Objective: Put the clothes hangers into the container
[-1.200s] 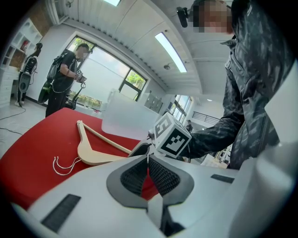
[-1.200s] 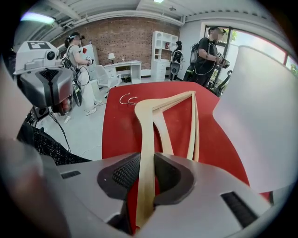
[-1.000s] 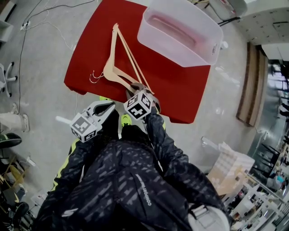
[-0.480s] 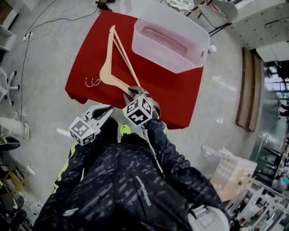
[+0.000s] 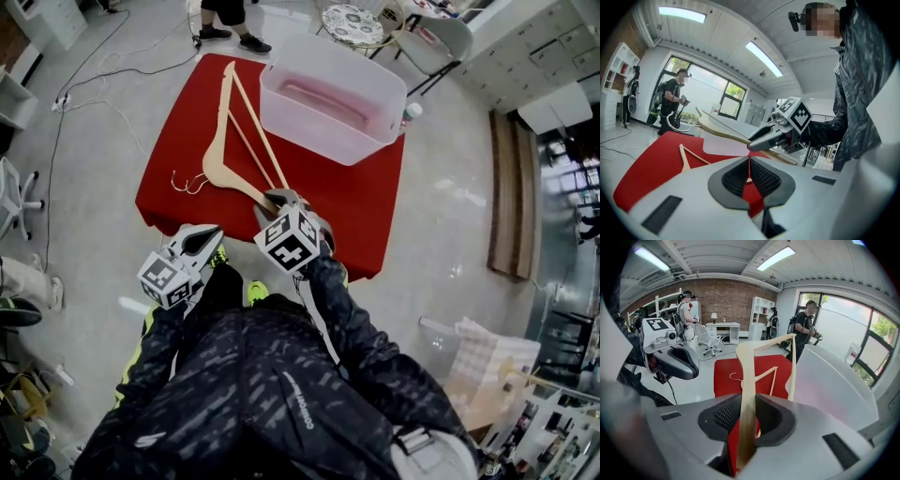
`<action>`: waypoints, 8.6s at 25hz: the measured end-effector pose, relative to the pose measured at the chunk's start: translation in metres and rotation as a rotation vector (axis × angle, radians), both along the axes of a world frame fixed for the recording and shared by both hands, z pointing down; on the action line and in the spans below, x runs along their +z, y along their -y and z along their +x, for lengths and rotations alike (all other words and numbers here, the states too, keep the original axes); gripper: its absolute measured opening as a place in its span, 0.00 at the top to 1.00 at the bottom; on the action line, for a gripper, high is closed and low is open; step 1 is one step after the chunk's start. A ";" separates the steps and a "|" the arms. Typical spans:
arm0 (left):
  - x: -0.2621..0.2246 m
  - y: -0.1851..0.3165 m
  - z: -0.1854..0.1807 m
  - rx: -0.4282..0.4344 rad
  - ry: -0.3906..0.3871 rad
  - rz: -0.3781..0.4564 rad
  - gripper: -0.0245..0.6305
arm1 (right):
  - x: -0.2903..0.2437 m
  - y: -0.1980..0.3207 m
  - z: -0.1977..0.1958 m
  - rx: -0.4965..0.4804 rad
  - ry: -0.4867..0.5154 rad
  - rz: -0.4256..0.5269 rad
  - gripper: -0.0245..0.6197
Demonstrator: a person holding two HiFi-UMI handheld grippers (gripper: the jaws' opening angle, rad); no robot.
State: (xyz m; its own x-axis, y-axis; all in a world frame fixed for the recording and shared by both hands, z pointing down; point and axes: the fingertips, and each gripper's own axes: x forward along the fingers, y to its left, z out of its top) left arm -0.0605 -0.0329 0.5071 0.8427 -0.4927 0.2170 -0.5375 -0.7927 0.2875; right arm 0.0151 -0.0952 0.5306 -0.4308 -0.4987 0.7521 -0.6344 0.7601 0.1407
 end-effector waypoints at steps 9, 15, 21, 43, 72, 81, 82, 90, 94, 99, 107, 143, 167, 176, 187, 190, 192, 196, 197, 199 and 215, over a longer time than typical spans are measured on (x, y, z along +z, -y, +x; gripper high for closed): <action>-0.022 -0.015 0.009 -0.026 -0.008 0.044 0.94 | -0.053 -0.009 0.040 0.033 -0.017 0.082 0.81; -0.043 -0.026 0.028 -0.014 -0.023 0.075 0.94 | -0.085 -0.018 0.075 0.067 -0.032 0.130 0.81; -0.058 -0.039 0.052 0.010 -0.029 0.102 0.94 | -0.099 -0.038 0.104 0.090 -0.034 0.154 0.81; -0.107 0.068 0.090 0.130 -0.089 0.145 0.94 | -0.122 0.053 0.169 0.220 -0.176 0.216 0.81; -0.064 0.229 0.068 0.160 -0.100 0.001 0.94 | -0.065 0.261 0.216 0.169 -0.412 0.053 0.81; -0.048 0.231 0.065 0.169 -0.097 -0.033 0.94 | -0.034 0.265 0.218 0.164 -0.393 -0.039 0.80; -0.047 0.232 0.065 0.169 -0.096 -0.036 0.94 | -0.030 0.265 0.219 0.162 -0.396 -0.050 0.80; -0.038 0.246 0.063 0.168 -0.088 -0.064 0.94 | 0.000 0.268 0.217 0.078 -0.445 -0.187 0.81; -0.036 0.247 0.063 0.167 -0.089 -0.073 0.94 | 0.003 0.263 0.214 0.066 -0.418 -0.224 0.80; -0.029 0.248 0.065 0.174 -0.090 -0.082 0.94 | 0.007 0.258 0.209 0.027 -0.402 -0.248 0.80; -0.026 0.252 0.070 0.185 -0.091 -0.095 0.94 | 0.008 0.260 0.202 -0.019 -0.372 -0.246 0.76; -0.092 0.167 0.114 0.271 -0.082 -0.010 0.95 | -0.140 0.135 0.174 0.226 -0.129 0.237 0.92; -0.120 0.036 0.156 0.307 -0.105 0.002 0.95 | -0.133 -0.020 0.147 0.209 0.029 0.196 0.92; -0.096 -0.062 0.166 0.266 -0.122 -0.002 0.94 | -0.101 -0.100 0.147 0.146 0.051 0.179 0.92; -0.079 -0.111 0.132 0.127 -0.079 0.039 0.94 | -0.081 -0.138 0.125 0.070 0.100 0.175 0.92; -0.079 -0.112 0.121 0.098 -0.070 0.050 0.94 | -0.079 -0.141 0.119 0.054 0.113 0.171 0.92; -0.079 -0.113 0.114 0.079 -0.064 0.049 0.94 | -0.076 -0.143 0.114 0.044 0.119 0.164 0.92; -0.076 -0.116 0.099 0.042 -0.057 0.035 0.94 | -0.070 -0.144 0.101 0.016 0.130 0.152 0.91; -0.075 -0.116 0.094 0.035 -0.054 0.034 0.94 | -0.069 -0.144 0.097 0.009 0.131 0.151 0.91; -0.073 -0.116 0.084 0.013 -0.056 0.023 0.94 | -0.067 -0.142 0.088 -0.005 0.134 0.145 0.91; -0.038 -0.066 -0.017 -0.168 -0.098 -0.061 0.94 | -0.006 -0.069 0.001 -0.130 0.083 -0.002 0.85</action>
